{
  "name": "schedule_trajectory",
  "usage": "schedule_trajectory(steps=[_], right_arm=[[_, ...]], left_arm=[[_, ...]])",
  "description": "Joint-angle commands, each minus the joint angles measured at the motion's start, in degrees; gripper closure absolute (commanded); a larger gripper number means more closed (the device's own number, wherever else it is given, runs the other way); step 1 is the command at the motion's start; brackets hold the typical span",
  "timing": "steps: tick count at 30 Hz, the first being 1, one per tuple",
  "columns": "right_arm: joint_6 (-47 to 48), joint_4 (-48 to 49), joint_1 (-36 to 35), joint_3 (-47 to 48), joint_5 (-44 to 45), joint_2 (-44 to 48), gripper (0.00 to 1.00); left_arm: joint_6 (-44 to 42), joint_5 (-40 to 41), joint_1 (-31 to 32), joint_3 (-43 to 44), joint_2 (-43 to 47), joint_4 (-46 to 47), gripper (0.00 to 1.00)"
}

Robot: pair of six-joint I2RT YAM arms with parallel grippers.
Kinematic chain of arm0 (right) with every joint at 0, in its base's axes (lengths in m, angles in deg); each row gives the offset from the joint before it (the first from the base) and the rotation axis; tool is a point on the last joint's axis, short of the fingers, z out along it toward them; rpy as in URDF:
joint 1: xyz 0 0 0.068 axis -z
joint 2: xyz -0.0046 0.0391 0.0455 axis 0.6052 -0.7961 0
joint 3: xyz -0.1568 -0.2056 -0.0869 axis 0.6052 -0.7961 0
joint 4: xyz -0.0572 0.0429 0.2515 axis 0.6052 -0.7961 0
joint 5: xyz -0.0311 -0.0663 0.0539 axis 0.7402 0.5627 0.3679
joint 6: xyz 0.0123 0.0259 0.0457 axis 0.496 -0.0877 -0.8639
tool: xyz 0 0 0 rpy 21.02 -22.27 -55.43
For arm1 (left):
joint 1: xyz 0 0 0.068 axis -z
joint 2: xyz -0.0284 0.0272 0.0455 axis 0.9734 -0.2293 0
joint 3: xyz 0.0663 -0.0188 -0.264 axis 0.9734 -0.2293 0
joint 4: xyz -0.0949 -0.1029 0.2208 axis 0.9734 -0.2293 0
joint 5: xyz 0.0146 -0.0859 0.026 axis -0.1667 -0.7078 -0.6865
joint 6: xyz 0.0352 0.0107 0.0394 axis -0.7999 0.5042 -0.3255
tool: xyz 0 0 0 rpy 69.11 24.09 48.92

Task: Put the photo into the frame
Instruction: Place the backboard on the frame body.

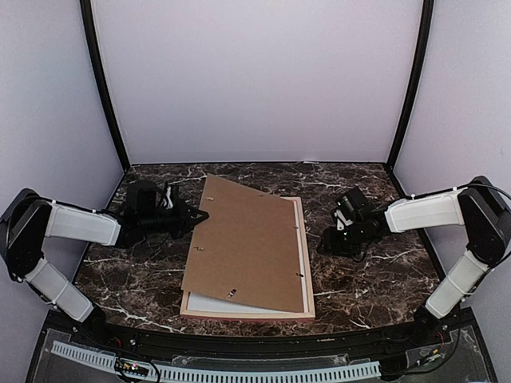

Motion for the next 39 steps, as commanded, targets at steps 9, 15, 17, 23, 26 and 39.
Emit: schedule_trajectory(steps=[9,15,17,23,26,39], right_arm=[[0.6,0.6,0.2,0.1,0.2,0.0,0.46],[0.8,0.4,0.3,0.2,0.3,0.0,0.46],[0.8,0.5,0.2,0.2,0.3,-0.1,0.46],[1.4,-0.7,0.2,0.7,1.2,0.3,0.46],[1.7,-1.3,0.3,0.9,1.7,0.4,0.46],[1.5,-0.9,0.3,0.5,1.6,0.2,0.46]], left_arm=[[4.9,-6.4,0.9,4.6,5.8,3.1,1.0],[7.0,-6.8,1.7,8.6,9.2,2.9,1.0],[7.7,-7.3,1.9,9.2,9.1,3.4,1.0],[7.4,-5.8,2.1,7.4,7.0,3.5,1.0],[7.6,-5.1,2.1,5.4,4.5,5.7,1.0],[3.8,0.3,2.1,-3.6,-1.6,8.4,1.0]])
